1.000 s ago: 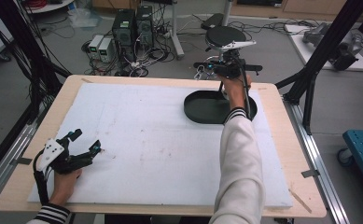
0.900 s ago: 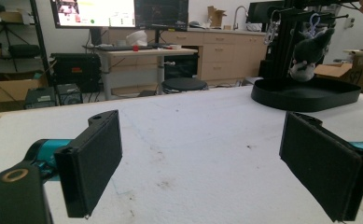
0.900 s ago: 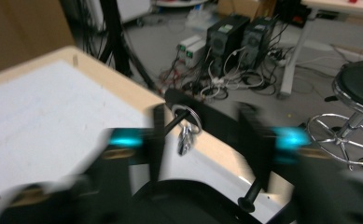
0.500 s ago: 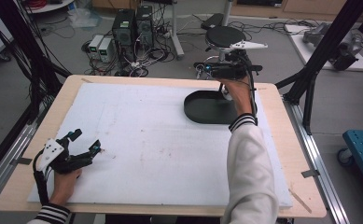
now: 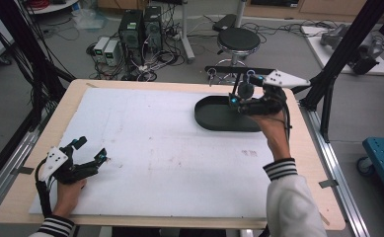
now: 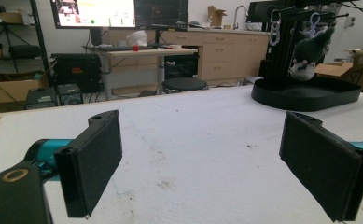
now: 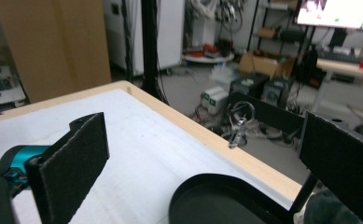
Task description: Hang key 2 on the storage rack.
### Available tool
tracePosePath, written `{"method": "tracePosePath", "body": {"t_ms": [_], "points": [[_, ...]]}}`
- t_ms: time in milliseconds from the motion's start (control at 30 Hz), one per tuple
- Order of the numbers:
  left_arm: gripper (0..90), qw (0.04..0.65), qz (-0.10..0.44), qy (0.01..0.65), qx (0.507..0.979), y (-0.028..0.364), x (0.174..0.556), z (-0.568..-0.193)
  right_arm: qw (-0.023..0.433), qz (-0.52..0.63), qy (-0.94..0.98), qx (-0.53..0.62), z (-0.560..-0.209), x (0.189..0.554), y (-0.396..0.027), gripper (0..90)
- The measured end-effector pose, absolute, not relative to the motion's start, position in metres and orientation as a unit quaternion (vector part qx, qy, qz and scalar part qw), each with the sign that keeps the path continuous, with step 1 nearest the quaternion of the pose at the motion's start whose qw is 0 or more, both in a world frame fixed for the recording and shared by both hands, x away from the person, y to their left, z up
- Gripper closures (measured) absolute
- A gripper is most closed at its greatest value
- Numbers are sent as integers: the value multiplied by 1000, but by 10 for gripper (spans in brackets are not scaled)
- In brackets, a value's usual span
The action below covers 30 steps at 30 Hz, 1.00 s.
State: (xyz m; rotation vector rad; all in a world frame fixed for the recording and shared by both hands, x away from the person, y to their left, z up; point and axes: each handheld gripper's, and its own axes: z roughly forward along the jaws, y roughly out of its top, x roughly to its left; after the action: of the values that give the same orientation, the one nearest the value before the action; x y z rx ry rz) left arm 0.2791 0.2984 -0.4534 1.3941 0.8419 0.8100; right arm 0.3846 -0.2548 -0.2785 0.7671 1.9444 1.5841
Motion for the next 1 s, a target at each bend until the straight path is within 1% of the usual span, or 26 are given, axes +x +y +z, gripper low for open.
{"method": "tracePosePath", "body": {"t_ms": [200, 400, 433, 700, 867, 1000], "points": [[134, 613, 352, 365, 605, 298, 279, -453, 266, 596, 707, 272, -302, 340, -265, 12], [134, 613, 354, 364, 605, 298, 279, -453, 284, 601, 688, 291, -342, 306, -273, 12], [134, 613, 354, 364, 605, 298, 279, -454, 294, 612, 675, 290, -350, 302, -275, 12], [134, 613, 354, 364, 605, 298, 279, -454, 320, 627, 642, 304, -398, 278, -283, 12], [135, 613, 354, 364, 605, 298, 279, -454, 326, 635, 623, 318, -424, 270, -284, 12], [134, 614, 353, 364, 604, 298, 279, -454, 318, 624, 629, 337, -443, 269, -286, 12]]}}
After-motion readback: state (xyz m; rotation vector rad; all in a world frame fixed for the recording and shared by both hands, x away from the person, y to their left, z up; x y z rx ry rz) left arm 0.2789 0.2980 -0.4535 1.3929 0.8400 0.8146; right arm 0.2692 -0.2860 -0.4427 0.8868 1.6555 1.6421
